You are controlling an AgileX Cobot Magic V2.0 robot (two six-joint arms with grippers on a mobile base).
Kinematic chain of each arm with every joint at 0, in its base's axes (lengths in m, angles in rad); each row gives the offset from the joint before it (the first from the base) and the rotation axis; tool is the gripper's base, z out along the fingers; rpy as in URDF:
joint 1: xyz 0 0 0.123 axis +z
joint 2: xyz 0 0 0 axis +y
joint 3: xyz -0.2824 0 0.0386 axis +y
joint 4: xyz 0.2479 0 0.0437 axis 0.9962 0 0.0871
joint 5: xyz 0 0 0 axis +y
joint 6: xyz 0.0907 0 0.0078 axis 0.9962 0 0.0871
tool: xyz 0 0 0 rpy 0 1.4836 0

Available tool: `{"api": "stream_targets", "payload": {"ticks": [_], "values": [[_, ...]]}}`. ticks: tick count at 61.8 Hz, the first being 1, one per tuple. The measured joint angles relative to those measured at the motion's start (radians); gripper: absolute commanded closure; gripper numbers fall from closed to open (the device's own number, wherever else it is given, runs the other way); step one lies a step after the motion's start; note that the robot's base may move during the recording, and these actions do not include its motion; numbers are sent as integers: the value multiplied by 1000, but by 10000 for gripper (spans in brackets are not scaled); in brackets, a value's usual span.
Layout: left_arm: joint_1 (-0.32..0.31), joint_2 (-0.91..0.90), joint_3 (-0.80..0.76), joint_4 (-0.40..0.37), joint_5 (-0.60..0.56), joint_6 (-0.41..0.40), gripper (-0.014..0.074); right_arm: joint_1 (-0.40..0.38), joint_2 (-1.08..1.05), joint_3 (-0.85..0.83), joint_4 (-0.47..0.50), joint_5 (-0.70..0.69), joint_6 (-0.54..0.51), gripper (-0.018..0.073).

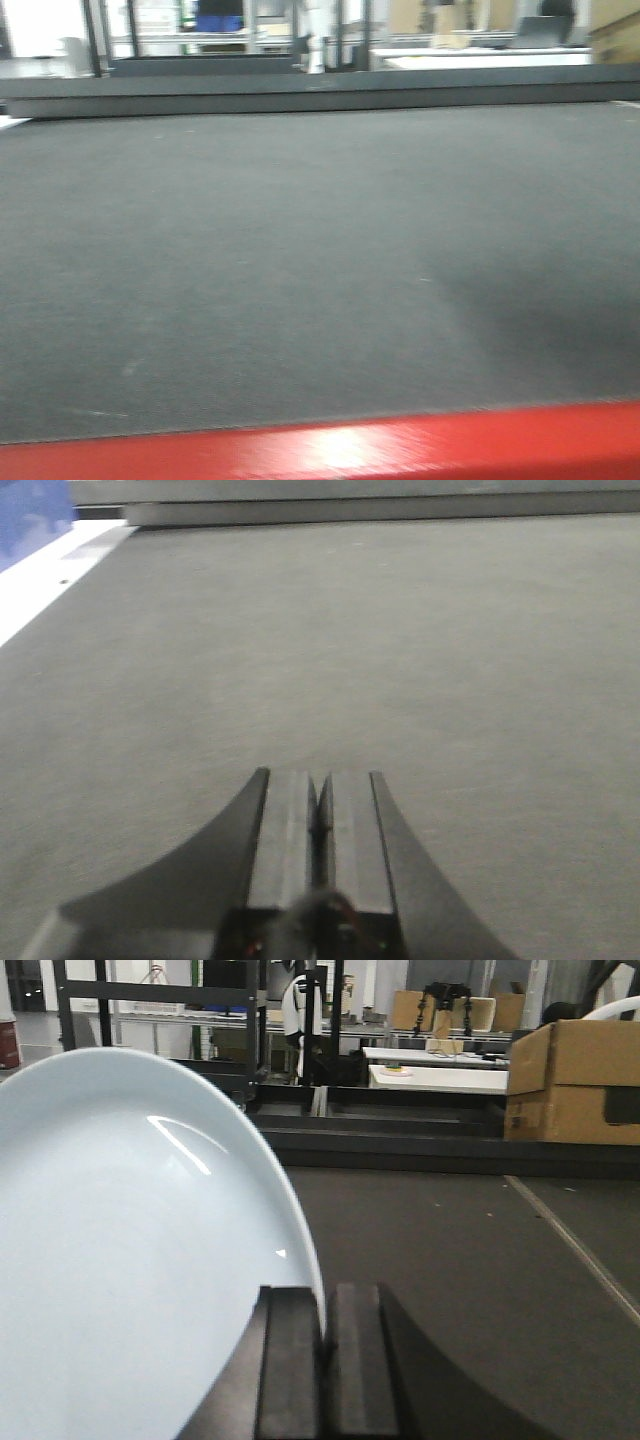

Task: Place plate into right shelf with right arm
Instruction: 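Drive the base away from the table holding the plate in the right gripper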

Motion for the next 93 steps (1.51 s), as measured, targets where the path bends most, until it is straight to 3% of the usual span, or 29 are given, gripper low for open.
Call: {"api": "stream_targets", "payload": {"ticks": [93], "values": [[0,0,0,0,0,0,643,0,0,0,0,1,0,530]]}}
